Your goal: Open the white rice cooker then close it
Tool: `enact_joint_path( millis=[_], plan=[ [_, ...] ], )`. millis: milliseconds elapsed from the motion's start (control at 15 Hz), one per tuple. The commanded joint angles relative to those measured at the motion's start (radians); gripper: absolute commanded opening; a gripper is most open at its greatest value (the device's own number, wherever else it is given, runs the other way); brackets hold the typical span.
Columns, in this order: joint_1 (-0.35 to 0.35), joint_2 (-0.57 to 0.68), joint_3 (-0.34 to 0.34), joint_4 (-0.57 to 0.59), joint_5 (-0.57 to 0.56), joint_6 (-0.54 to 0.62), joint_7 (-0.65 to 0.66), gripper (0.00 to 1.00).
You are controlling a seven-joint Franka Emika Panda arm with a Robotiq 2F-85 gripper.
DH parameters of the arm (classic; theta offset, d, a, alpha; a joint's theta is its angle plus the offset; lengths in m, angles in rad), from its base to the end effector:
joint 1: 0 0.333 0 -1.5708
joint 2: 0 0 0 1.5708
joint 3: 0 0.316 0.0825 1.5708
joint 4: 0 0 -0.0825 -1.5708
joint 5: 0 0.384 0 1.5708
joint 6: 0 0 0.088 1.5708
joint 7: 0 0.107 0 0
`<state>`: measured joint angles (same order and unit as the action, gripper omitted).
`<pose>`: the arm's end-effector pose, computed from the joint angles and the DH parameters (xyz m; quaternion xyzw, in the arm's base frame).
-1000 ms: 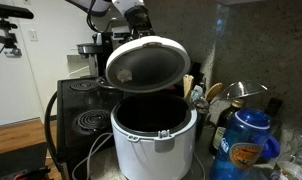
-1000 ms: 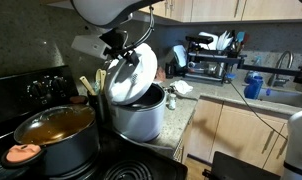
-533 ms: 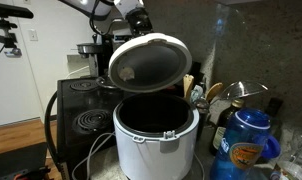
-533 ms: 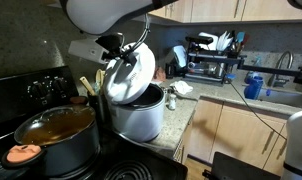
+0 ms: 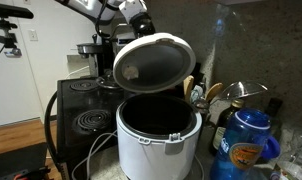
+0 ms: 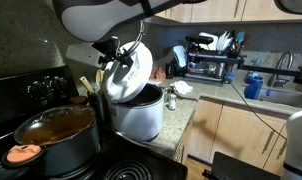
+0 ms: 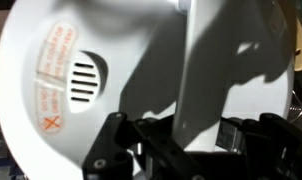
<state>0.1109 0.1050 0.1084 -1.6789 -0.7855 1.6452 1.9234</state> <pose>0.5883 0.0557 0.5481 0.6495 -0.6592 0.2975 0.2347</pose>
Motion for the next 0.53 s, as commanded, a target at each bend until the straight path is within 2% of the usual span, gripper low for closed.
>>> enact_joint_path(
  millis=[0, 467],
  plan=[
    [0.014, 0.010, -0.004, 0.032, 0.015, -0.030, -0.028, 0.00],
    [-0.010, -0.018, -0.037, 0.017, 0.056, -0.011, -0.023, 0.00]
  ],
)
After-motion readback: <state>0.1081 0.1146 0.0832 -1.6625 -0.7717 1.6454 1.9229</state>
